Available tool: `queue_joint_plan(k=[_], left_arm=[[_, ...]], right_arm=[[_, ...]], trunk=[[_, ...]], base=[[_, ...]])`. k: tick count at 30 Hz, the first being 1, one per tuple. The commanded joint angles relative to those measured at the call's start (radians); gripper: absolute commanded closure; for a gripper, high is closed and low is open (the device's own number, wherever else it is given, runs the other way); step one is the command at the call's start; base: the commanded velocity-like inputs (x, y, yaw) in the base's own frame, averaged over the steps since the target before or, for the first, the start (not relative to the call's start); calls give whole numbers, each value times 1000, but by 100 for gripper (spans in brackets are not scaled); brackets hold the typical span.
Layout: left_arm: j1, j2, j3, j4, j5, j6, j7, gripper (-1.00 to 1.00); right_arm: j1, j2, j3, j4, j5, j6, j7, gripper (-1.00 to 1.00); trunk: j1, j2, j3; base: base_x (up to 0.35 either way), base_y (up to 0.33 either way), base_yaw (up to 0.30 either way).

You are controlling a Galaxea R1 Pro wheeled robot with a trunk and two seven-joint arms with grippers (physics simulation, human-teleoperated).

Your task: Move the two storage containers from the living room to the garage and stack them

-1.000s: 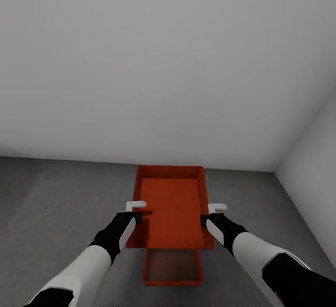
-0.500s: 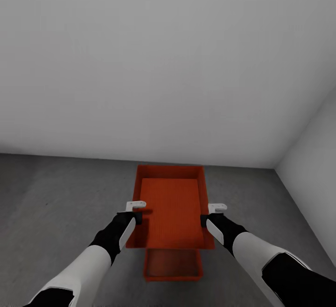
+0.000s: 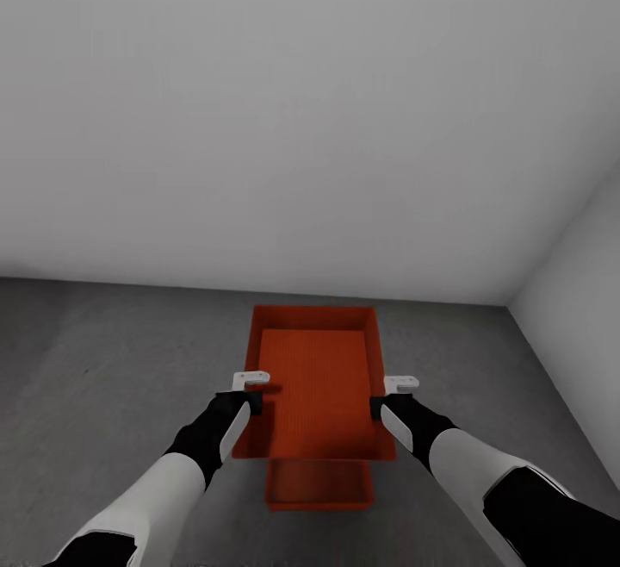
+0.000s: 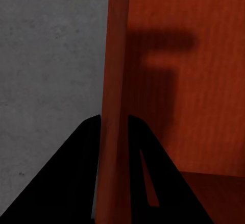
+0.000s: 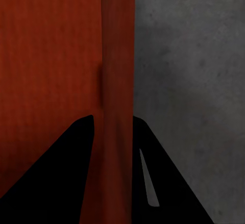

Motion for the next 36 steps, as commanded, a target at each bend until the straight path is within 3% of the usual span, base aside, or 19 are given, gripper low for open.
queue_joint_plan(k=[1, 36], left_arm=[[0, 1, 4, -2, -17, 10, 12, 100], [0, 1, 3, -2, -17, 10, 12, 100]], right_arm=[[-1, -22, -35, -2, 22, 8, -35, 100], [-1, -28, -35, -2, 22, 7, -35, 100]], trunk=[[0, -2, -3], [0, -2, -48]], base=[[0, 0, 0], [0, 0, 0]])
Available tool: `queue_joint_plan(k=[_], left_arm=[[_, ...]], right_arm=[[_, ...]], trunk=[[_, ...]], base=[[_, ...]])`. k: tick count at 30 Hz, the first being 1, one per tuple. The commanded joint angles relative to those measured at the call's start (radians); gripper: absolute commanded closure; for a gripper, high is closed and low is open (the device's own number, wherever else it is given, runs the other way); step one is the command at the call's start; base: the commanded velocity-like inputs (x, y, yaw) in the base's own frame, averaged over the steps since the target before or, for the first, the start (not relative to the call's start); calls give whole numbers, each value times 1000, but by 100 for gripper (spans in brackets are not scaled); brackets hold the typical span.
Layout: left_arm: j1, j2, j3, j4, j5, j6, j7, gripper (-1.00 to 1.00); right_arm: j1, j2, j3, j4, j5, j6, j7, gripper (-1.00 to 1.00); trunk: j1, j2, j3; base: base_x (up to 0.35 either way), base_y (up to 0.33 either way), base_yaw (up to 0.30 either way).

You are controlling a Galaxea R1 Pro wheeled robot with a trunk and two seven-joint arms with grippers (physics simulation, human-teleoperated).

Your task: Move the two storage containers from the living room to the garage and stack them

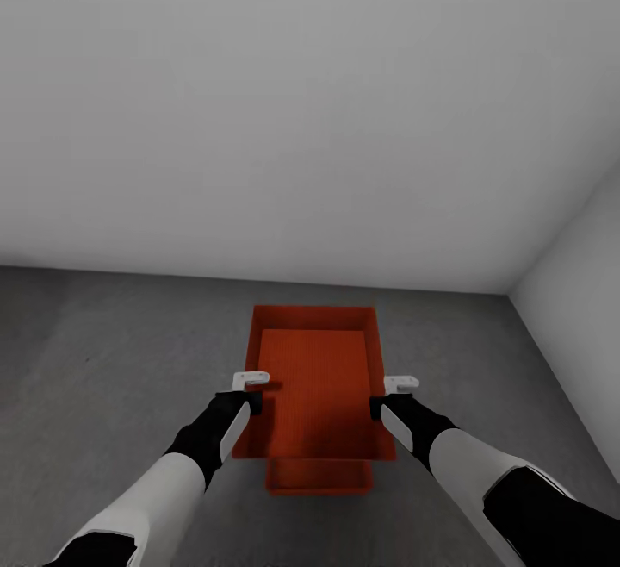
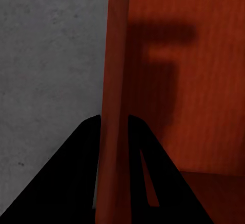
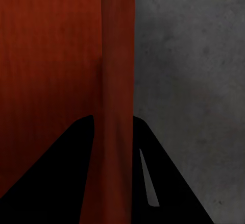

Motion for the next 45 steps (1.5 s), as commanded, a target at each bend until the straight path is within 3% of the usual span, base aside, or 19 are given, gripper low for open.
queue_joint_plan(k=[1, 45], left_arm=[[0, 1, 3, -2, -17, 11, 12, 100], [0, 1, 4, -1, -17, 11, 12, 100]], right_arm=[[-1, -28, -35, -2, 22, 8, -35, 100], [-1, -28, -35, -2, 22, 8, -35, 100]], trunk=[[0, -2, -3], [0, -2, -75]], base=[[0, 0, 0], [0, 0, 0]])
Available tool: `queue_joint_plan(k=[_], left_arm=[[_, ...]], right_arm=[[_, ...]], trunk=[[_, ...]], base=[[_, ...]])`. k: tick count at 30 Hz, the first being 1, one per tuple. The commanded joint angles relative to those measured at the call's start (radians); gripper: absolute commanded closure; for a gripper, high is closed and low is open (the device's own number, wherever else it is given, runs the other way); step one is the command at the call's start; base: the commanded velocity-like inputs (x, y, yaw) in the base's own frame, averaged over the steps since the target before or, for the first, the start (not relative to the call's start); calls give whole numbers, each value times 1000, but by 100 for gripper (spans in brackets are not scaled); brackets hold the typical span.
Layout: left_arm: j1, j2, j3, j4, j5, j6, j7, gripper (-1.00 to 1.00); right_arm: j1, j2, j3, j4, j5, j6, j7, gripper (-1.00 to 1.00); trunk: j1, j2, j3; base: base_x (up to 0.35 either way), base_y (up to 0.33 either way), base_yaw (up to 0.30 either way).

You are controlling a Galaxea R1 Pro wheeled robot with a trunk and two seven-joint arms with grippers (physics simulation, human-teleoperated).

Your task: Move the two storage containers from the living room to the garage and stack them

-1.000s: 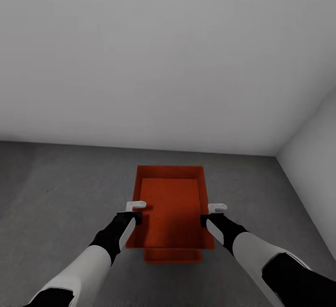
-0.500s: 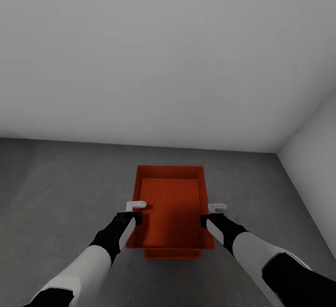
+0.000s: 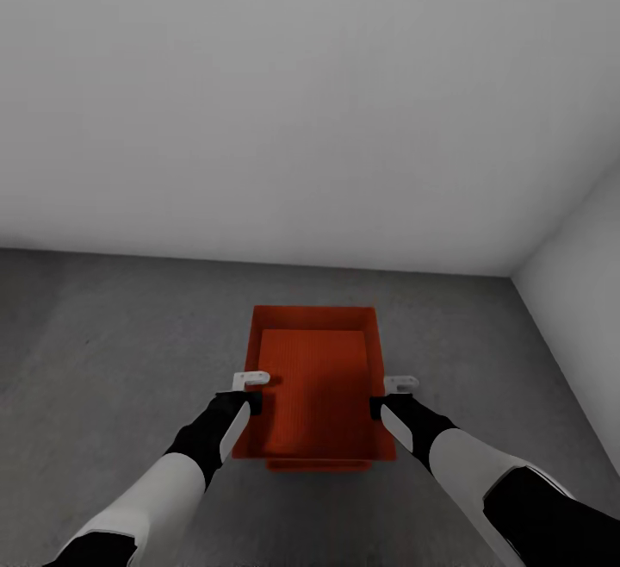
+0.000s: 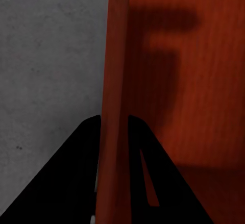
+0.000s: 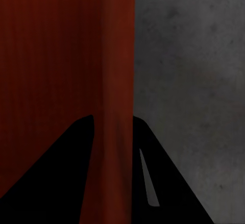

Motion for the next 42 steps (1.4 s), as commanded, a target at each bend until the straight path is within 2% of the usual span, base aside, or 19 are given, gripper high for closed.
queue_joint_plan(k=[1, 42], left_arm=[[0, 1, 3, -2, -17, 11, 12, 100], [0, 1, 4, -2, -17, 11, 12, 100]], right_arm=[[-1, -28, -37, -3, 24, 8, -34, 100], [-1, -28, -37, -3, 24, 11, -34, 100]], trunk=[[0, -2, -3], [0, -2, -70]], base=[[0, 0, 0], [0, 0, 0]])
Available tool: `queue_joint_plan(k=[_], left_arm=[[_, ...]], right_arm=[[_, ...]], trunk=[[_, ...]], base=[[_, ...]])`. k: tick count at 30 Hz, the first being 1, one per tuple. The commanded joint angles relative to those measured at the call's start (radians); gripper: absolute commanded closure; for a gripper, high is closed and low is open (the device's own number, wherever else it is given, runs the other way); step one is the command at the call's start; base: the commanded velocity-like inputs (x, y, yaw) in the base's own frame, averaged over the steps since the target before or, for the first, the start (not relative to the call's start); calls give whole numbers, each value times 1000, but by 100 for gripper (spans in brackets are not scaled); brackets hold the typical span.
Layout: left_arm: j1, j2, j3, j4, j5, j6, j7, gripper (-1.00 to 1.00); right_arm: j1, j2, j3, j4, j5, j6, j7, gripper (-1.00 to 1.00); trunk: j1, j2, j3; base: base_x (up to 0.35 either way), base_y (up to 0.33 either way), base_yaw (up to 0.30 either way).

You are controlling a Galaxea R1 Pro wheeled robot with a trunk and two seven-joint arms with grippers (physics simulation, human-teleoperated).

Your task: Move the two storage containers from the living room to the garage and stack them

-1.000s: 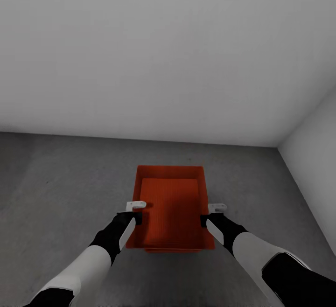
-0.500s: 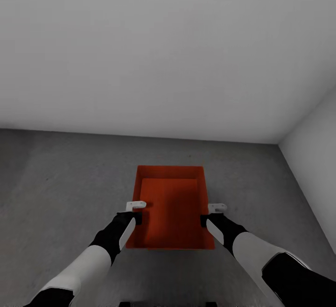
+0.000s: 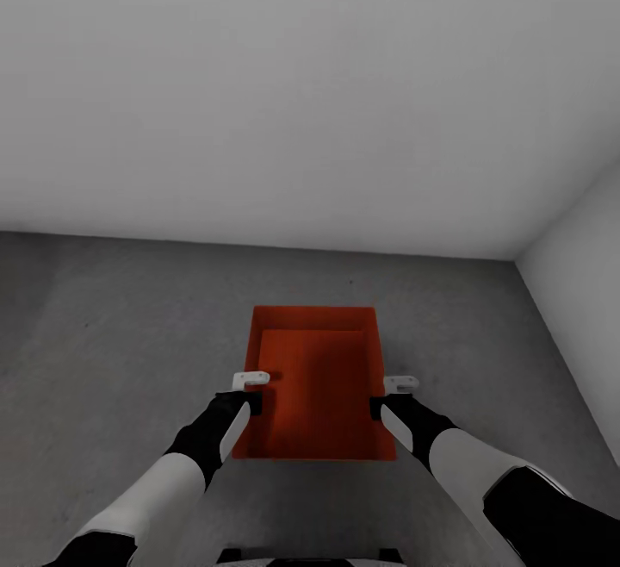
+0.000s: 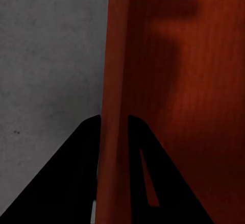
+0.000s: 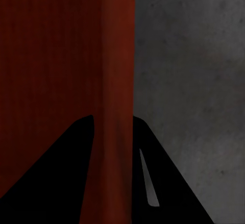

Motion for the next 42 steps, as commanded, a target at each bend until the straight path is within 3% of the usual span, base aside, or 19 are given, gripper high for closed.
queue_joint_plan(k=[1, 42], left_arm=[[0, 1, 3, -3, -19, 10, 12, 100], [0, 1, 3, -1, -19, 10, 12, 100]], right_arm=[[-1, -28, -33, -2, 18, 8, -35, 100], [-1, -28, -33, 0, 18, 3, -36, 100]], trunk=[[0, -2, -3], [0, -2, -16]], base=[[0, 0, 0], [0, 0, 0]])
